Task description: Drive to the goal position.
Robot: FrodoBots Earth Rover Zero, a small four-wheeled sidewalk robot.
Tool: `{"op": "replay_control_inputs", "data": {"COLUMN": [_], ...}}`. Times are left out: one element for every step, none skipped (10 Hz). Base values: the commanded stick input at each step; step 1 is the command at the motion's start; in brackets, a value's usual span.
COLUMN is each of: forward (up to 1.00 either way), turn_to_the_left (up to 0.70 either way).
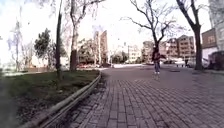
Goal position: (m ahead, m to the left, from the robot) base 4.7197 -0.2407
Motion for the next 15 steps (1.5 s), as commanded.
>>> {"op": "replay_control_inputs", "data": {"forward": [0.7,0.7,0.7,0.7,0.7,0.7,0.7,0.7,0.7,0.7,0.7,0.7,0.7,0.7,0.7], "turn_to_the_left": [-0.31,-0.35,-0.35,-0.35,-0.35,-0.35,-0.35,-0.35,-0.35,-0.35,-0.35,-0.35,-0.35,-0.35,-0.24]}}
